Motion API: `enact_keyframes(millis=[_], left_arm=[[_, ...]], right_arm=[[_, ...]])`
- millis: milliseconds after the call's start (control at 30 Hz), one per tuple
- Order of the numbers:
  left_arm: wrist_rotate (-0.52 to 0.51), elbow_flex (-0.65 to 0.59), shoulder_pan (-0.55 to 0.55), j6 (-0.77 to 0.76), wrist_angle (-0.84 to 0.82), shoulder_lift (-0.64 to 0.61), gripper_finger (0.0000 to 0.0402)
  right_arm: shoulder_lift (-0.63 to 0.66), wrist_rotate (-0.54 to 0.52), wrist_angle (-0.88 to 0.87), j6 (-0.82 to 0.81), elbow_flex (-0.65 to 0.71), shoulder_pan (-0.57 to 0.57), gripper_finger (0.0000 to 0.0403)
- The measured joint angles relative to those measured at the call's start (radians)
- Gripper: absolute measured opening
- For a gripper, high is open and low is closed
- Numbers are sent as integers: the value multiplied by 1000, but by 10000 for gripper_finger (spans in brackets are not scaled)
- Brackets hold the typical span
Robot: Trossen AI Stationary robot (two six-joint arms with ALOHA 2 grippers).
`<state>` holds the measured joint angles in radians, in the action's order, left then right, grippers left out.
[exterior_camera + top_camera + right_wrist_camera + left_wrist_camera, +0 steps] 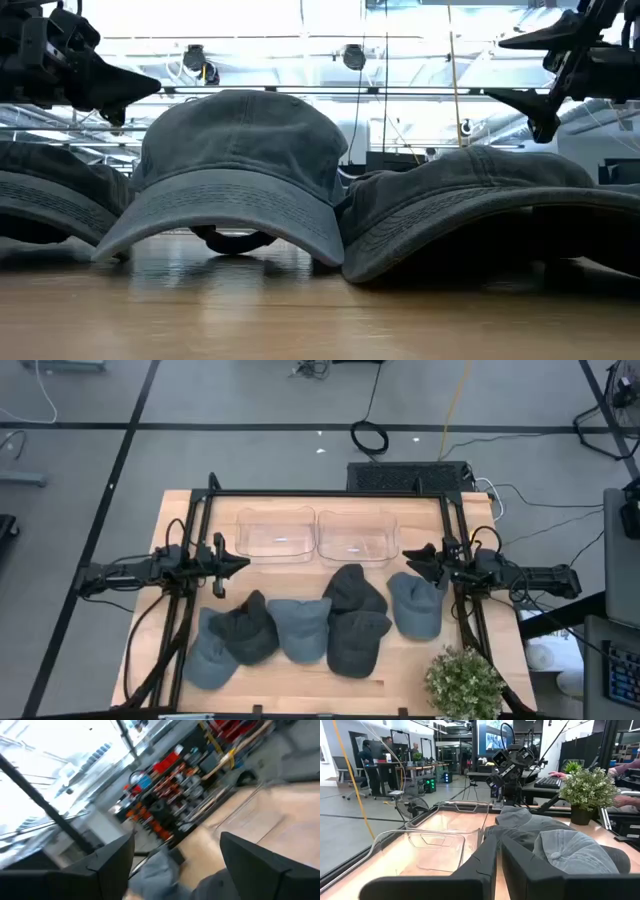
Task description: Pick & Place hat
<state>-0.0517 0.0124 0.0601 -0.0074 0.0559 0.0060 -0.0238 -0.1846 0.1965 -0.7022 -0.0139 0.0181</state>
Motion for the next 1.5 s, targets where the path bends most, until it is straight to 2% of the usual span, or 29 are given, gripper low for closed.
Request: enact_keyframes(millis=[200, 367, 500, 600, 733, 900, 1067, 1200, 1333, 1500], left_arm=[[0, 0, 0, 0, 0, 0, 31], [0, 0, 0, 0, 0, 0, 31], [0, 0, 0, 0, 0, 0, 31], [0, 0, 0, 0, 0, 0, 31], [0, 0, 0, 0, 0, 0, 31], [0, 0, 0, 0, 0, 0, 31], [0, 0, 0, 0, 0, 0, 31], [1, 0, 0, 0, 0, 0, 31], [0, 0, 0, 0, 0, 0, 31], [0, 0, 0, 0, 0, 0, 31]], right_arm=[[-3, -101, -6, 75, 0, 0, 281], [-7, -101, -63, 198, 0, 0, 281], [-11, -116, -29, 304, -3, 1, 281], [-38, -133, -99, 320, -67, 1, 281], [-184, -156, -383, 279, -266, 0, 281], [-491, -176, -824, 244, -546, 0, 281], [-776, -73, -1197, 246, -769, 2, 281], [-926, 25, -1340, 304, -819, 2, 281], [-1023, 79, -1342, 344, -799, 2, 281], [-1091, 136, -1417, 239, -791, 3, 281]])
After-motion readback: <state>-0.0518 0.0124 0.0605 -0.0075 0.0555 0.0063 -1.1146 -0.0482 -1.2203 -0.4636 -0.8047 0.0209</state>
